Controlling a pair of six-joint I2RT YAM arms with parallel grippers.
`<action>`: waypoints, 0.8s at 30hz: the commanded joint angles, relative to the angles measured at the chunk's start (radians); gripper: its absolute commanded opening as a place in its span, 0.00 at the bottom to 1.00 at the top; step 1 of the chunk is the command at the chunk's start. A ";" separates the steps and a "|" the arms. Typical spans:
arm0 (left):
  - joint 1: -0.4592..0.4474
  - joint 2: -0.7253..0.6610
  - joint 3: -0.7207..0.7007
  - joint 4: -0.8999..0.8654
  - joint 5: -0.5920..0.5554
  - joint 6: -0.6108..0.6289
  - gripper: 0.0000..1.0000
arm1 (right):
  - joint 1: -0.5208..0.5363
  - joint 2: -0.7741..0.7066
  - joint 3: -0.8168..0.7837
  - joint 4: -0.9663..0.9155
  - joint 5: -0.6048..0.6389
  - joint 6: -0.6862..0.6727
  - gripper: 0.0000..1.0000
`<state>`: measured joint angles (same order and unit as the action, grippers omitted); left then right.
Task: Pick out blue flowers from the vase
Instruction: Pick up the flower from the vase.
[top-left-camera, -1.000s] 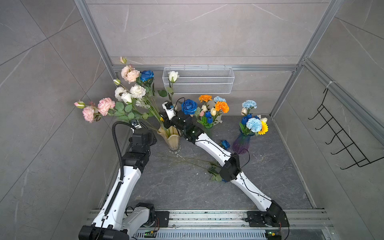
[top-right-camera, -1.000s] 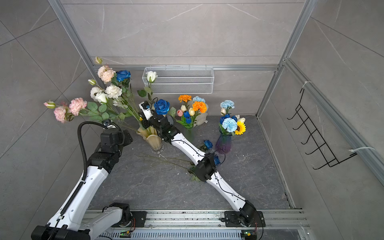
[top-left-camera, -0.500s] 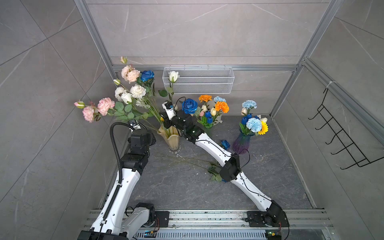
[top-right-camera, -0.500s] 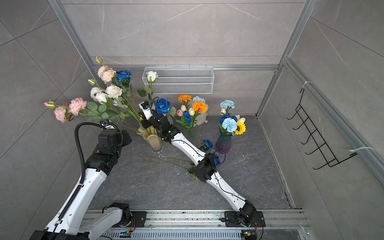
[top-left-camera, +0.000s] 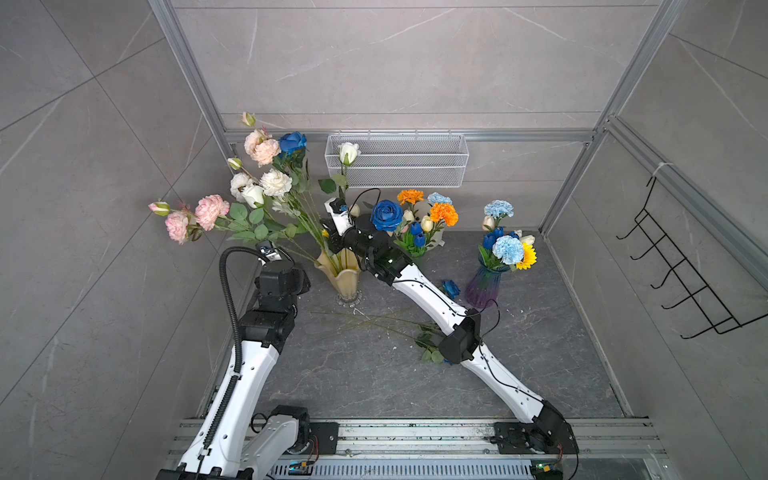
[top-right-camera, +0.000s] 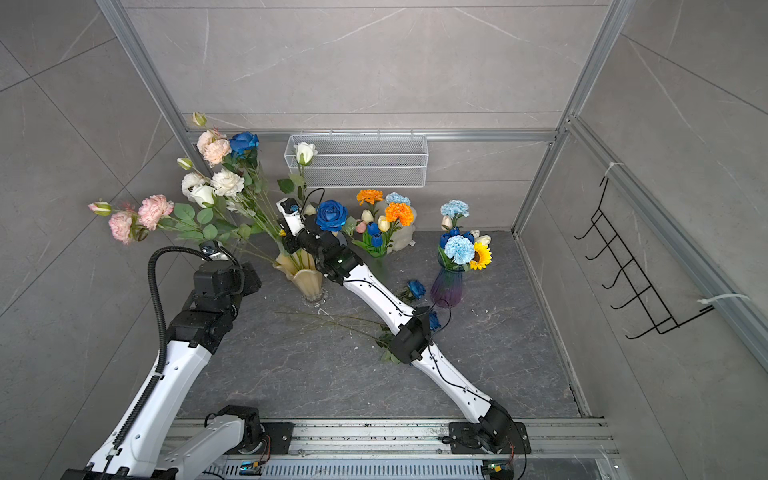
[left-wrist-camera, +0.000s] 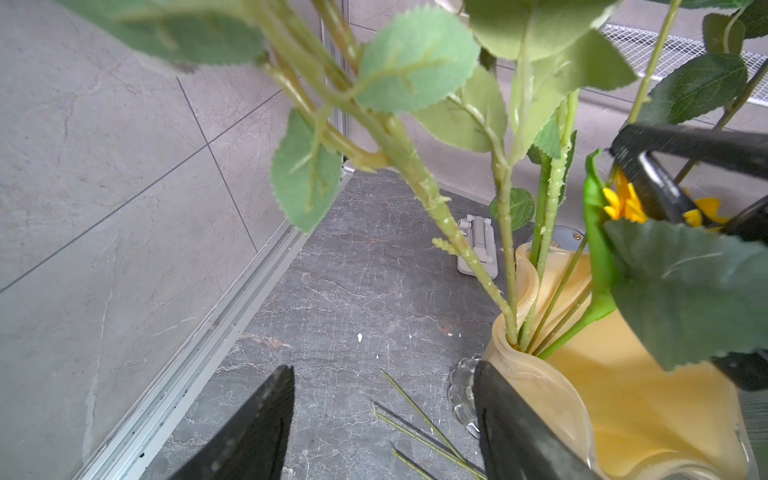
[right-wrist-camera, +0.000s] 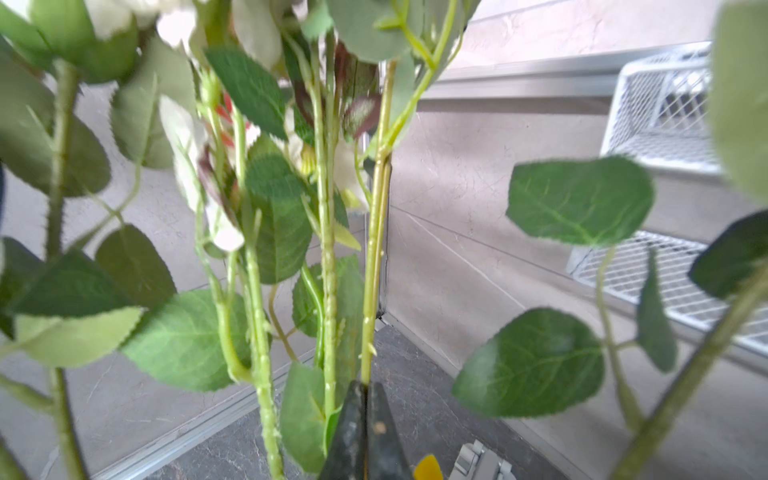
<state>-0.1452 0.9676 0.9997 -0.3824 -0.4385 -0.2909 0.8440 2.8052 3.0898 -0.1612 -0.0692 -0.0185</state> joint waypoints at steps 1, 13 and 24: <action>0.004 -0.026 0.060 0.002 0.014 0.036 0.68 | 0.011 -0.041 0.089 -0.003 0.014 0.008 0.00; 0.003 0.046 0.258 0.012 0.216 0.088 0.67 | 0.021 -0.056 0.090 -0.006 -0.004 0.001 0.00; 0.033 0.318 0.531 0.034 0.292 0.062 0.74 | 0.026 -0.085 0.089 -0.013 -0.003 -0.021 0.00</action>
<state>-0.1322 1.2469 1.4796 -0.3763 -0.1879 -0.2214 0.8593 2.7991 3.1046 -0.1707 -0.0677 -0.0196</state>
